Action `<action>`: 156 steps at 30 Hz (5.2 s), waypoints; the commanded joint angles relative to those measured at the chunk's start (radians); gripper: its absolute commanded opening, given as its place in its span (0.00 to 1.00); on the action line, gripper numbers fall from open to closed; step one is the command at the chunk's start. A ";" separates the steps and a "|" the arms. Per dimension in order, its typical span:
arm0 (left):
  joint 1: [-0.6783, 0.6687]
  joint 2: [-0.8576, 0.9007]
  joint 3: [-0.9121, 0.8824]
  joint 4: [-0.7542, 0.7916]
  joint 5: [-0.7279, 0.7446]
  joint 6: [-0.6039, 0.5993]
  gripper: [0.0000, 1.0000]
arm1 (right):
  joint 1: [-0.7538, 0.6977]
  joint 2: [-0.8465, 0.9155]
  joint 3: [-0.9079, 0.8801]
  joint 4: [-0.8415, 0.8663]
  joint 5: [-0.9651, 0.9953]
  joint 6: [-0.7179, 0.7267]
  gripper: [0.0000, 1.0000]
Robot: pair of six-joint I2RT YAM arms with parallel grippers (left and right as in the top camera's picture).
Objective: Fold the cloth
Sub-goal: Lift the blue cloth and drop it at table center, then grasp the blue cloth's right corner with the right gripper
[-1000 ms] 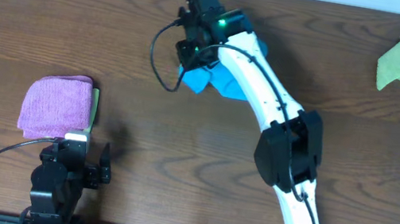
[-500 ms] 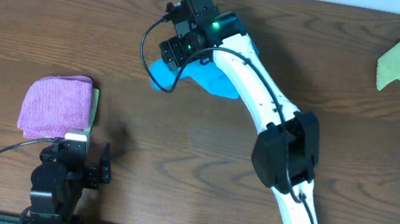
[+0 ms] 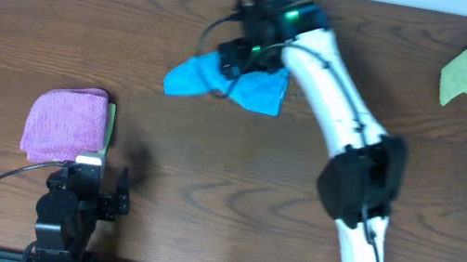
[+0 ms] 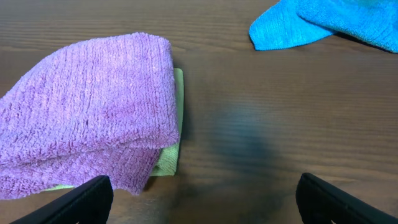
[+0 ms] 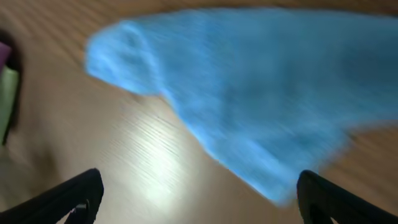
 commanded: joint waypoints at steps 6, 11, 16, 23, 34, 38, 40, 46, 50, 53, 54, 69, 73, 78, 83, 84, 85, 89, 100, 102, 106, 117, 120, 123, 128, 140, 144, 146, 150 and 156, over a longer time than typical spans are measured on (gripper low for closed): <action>-0.003 -0.006 -0.007 0.002 -0.007 -0.011 0.95 | -0.197 -0.036 0.006 -0.122 -0.060 -0.109 0.99; -0.003 -0.006 -0.007 0.002 -0.007 -0.011 0.95 | -0.270 -0.036 0.003 -0.165 -0.098 -0.164 0.99; -0.003 -0.006 -0.007 0.002 -0.007 -0.011 0.95 | -0.341 -0.043 -0.058 -0.180 -0.174 -0.205 0.99; -0.003 -0.006 -0.007 0.002 -0.007 -0.011 0.95 | -0.376 -0.220 -0.355 -0.059 -0.126 -0.233 0.98; -0.003 -0.006 -0.007 0.002 -0.007 -0.011 0.95 | -0.375 -0.635 -1.146 0.454 -0.029 -0.099 0.99; -0.003 -0.006 -0.007 0.002 -0.007 -0.011 0.95 | -0.373 -0.612 -1.221 0.586 -0.076 -0.055 0.99; -0.003 -0.006 -0.007 0.002 -0.007 -0.011 0.95 | -0.368 -0.598 -1.230 0.647 -0.085 -0.040 0.99; -0.003 -0.006 -0.007 0.002 -0.007 -0.011 0.95 | -0.335 -0.558 -1.230 0.838 -0.129 0.042 0.99; -0.003 -0.006 -0.007 0.002 -0.007 -0.011 0.95 | -0.295 -0.497 -1.230 0.971 -0.163 0.154 0.99; -0.003 -0.006 -0.007 0.002 -0.007 -0.011 0.95 | -0.275 -0.449 -1.230 1.039 -0.187 0.220 0.99; -0.003 -0.006 -0.007 0.002 -0.007 -0.011 0.95 | -0.269 -0.438 -1.230 1.055 -0.187 0.236 0.98; -0.003 -0.006 -0.007 0.002 -0.007 -0.011 0.95 | -0.261 -0.294 -1.230 1.296 -0.187 0.446 0.86; -0.003 -0.006 -0.007 0.002 -0.007 -0.011 0.95 | -0.261 -0.255 -1.230 1.329 -0.189 0.490 0.83; -0.003 -0.006 -0.007 0.002 -0.007 -0.011 0.95 | -0.257 -0.205 -1.229 1.384 -0.199 0.541 0.79; -0.003 -0.006 -0.007 0.002 -0.007 -0.011 0.95 | -0.257 -0.161 -1.229 1.405 -0.200 0.568 0.75; -0.003 -0.006 -0.007 0.002 -0.007 -0.011 0.95 | -0.257 -0.152 -1.229 1.412 -0.202 0.568 0.74; -0.003 -0.006 -0.007 0.002 -0.007 -0.011 0.95 | -0.256 -0.146 -1.229 1.415 -0.208 0.575 0.73; -0.003 -0.006 -0.007 0.002 -0.007 -0.011 0.95 | -0.252 -0.116 -1.229 1.426 -0.225 0.614 0.70; -0.003 -0.006 -0.007 0.003 -0.007 -0.011 0.95 | -0.210 -0.083 -1.229 1.418 -0.235 0.666 0.49; -0.003 -0.006 -0.007 0.003 -0.007 -0.011 0.95 | -0.207 -0.083 -1.229 1.408 -0.234 0.669 0.40; -0.003 -0.006 -0.007 0.003 -0.007 -0.011 0.95 | -0.200 -0.080 -1.230 1.384 -0.212 0.669 0.24; -0.003 -0.006 -0.007 0.004 0.004 -0.012 0.95 | -0.248 -0.084 -1.228 1.383 -0.236 0.642 0.01; -0.003 -0.006 -0.006 0.004 0.050 -0.031 0.95 | -0.273 -0.117 -1.228 1.373 -0.276 0.642 0.01; -0.003 -0.006 -0.006 0.005 0.087 -0.098 0.95 | -0.284 -0.187 -1.228 1.313 -0.272 0.619 0.01; -0.003 -0.006 -0.006 0.016 0.137 -0.290 0.95 | -0.284 -0.330 -1.228 1.158 -0.232 0.561 0.01; -0.004 -0.006 -0.005 0.016 0.235 -0.702 0.95 | -0.283 -0.668 -1.228 0.786 -0.072 0.484 0.01; -0.004 -0.006 -0.005 0.016 0.258 -0.791 0.96 | -0.283 -0.731 -1.228 0.708 -0.016 0.485 0.01; -0.004 -0.006 -0.005 0.016 0.279 -0.811 0.95 | -0.283 -0.751 -1.228 0.665 0.014 0.499 0.01; -0.004 -0.006 -0.003 0.016 0.334 -0.842 0.95 | -0.283 -0.769 -1.228 0.560 0.108 0.538 0.01; -0.004 -0.006 -0.002 0.016 0.431 -0.850 0.95 | -0.283 -0.769 -1.228 0.442 0.261 0.538 0.01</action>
